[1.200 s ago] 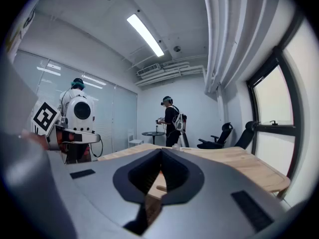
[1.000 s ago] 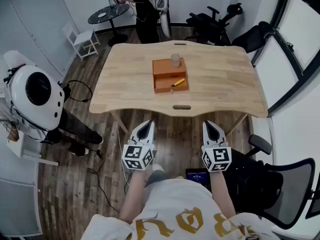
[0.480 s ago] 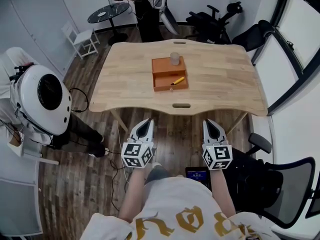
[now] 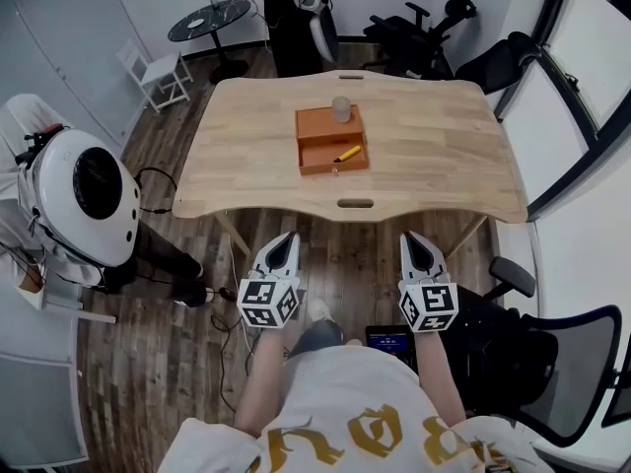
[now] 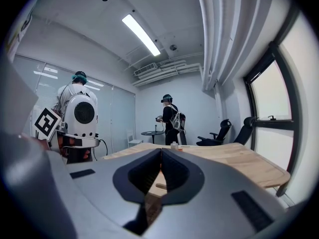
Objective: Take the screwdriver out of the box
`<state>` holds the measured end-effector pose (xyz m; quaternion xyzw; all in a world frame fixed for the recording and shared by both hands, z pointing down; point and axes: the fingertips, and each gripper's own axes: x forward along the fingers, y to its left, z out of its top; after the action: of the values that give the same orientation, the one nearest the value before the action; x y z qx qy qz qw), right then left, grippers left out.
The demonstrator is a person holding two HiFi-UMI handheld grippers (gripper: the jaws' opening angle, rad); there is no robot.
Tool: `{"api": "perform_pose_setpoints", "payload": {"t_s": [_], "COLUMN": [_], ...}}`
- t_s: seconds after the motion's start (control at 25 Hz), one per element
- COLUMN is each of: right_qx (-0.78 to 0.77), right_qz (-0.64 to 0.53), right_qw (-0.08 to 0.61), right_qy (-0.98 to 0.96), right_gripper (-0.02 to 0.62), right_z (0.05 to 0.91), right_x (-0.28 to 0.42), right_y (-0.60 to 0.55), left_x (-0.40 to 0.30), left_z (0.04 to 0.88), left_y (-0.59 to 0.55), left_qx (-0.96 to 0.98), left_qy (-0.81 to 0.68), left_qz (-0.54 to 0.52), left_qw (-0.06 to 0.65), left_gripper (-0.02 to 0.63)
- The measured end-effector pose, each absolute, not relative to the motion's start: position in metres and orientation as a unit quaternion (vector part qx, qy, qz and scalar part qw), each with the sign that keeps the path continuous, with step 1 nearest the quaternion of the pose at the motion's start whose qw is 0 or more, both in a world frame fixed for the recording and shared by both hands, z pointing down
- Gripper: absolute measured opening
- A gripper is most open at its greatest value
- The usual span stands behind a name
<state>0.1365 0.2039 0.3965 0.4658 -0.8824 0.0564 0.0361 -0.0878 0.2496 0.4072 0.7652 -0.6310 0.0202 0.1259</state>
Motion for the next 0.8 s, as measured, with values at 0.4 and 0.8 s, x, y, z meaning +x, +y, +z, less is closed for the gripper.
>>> {"api": "perform_pose_setpoints", "payload": {"t_s": [0.4, 0.8], "right_qx": [0.467, 0.481], "right_qz": [0.068, 0.082], "right_qw": [0.037, 0.051], "right_qy": [-0.881, -0.872], "right_gripper": [0.011, 0.011], "right_z": [0.404, 0.427], "right_x": [0.143, 0.150], "right_y": [0.196, 0.133], "left_x": [-0.085, -0.080], "left_z": [0.410, 0.426], "left_y": [0.237, 0.161], "left_qx": [0.767, 0.780], "left_qy": [-0.629, -0.605], "left_qz": [0.013, -0.015], "left_qw": [0.130, 0.161], "left_gripper": [0.010, 0.009]}}
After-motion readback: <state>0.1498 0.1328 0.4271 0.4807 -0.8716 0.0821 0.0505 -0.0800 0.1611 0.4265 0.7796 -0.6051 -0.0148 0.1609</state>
